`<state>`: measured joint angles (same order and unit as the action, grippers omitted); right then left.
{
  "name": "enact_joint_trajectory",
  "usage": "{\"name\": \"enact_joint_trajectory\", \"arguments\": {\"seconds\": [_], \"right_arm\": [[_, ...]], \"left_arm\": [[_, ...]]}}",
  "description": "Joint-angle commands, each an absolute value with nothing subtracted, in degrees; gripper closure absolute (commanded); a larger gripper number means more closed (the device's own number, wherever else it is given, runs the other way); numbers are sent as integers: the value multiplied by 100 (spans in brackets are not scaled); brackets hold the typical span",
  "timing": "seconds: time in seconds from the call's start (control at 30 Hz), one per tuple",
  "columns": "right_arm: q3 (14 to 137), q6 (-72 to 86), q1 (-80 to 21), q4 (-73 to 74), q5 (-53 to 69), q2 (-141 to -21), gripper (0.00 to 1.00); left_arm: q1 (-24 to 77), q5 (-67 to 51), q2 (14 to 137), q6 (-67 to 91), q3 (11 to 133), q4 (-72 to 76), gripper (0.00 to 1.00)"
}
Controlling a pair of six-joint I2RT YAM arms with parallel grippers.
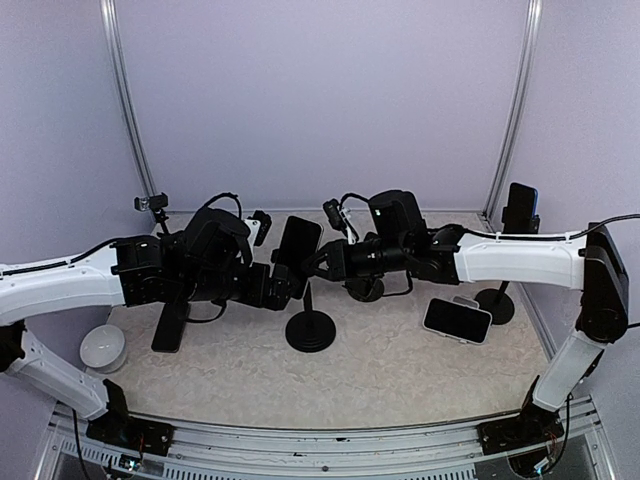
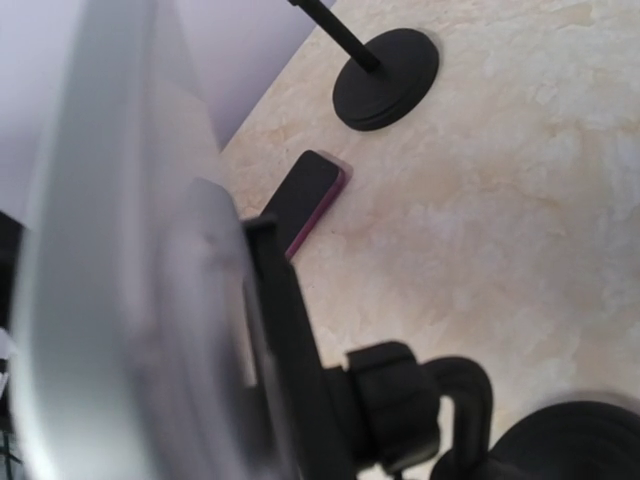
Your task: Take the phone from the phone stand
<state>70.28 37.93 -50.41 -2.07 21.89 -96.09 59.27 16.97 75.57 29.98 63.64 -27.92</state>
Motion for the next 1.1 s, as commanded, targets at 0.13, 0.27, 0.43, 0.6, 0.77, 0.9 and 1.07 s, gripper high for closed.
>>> {"name": "enact_joint_trajectory", "arguments": {"seconds": [0.13, 0.27, 0.43, 0.6, 0.77, 0.9, 1.07], "right_arm": [[6964, 4041, -5017, -661, 2433, -9323, 100], [6961, 4075, -5013, -653, 2512, -9327, 100], [6894, 4106, -5012, -666, 2562, -9312, 100], [6878, 4131, -5018, -651, 2637, -9294, 100], [6911, 4113, -5018, -579, 2628, -9269, 100], [6904, 4081, -5016, -528, 2604, -9236, 100], [6900, 4078, -5015, -542, 2642, -9261, 100]], "left_arm": [[5968, 1716, 8058, 2899, 6165, -1637, 1], [5960, 1751, 8184, 2744, 6086, -1424, 1], [5889, 1817, 8262, 2417, 6004, -1274, 1], [5893, 1858, 8393, 1831, 6037, -1077, 2], [5807, 2083, 8285, 1599, 5933, -1100, 1], [5685, 2339, 8149, 1598, 5785, -1214, 1], [5592, 1805, 7914, 1478, 5519, -775, 1]]}}
